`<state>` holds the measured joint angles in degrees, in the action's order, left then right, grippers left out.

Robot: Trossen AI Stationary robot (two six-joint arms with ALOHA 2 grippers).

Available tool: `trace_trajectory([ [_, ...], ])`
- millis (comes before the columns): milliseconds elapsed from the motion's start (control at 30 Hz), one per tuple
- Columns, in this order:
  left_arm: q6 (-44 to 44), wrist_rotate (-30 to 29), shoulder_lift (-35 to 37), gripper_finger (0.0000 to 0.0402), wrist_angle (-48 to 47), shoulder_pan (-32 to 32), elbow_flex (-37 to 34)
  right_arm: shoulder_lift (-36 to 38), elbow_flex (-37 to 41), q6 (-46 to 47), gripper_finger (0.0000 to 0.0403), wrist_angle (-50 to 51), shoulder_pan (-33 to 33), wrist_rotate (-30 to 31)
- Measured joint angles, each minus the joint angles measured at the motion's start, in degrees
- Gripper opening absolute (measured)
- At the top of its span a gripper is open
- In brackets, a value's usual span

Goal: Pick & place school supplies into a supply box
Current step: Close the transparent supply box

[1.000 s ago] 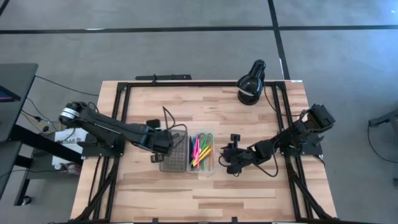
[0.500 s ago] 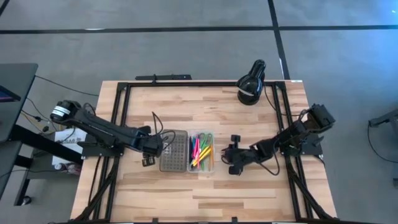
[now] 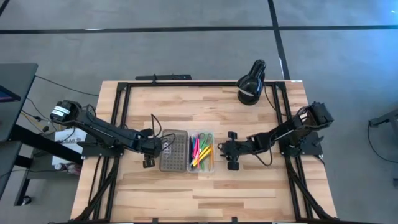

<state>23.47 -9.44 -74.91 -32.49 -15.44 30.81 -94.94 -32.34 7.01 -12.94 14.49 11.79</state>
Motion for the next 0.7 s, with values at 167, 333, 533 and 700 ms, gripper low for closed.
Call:
trace_trajectory([
  [167, -0.34, -0.01, 0.15, 0.0151, 2.54, -0.02, -1.39, 0.07, 0.94, -1.01, 0.0156, -1.38, -2.52, -2.75],
  [333, -1.76, -1.03, 0.15, 0.0151, 3.58, -0.04, -1.67, 0.11, 1.24, -1.94, 0.0195, -2.08, -3.67, -3.30],
  [533, -4.07, -2.16, 0.03, 0.0151, 5.28, 0.13, -1.75, -0.02, 1.32, -4.57, 0.0209, -4.30, -4.04, -2.84],
  [700, -5.37, -4.44, -0.12, 0.0151, 7.80, 0.21, -1.89, -1.87, 1.26, -4.83, 0.0205, -6.23, -5.16, -4.04],
])
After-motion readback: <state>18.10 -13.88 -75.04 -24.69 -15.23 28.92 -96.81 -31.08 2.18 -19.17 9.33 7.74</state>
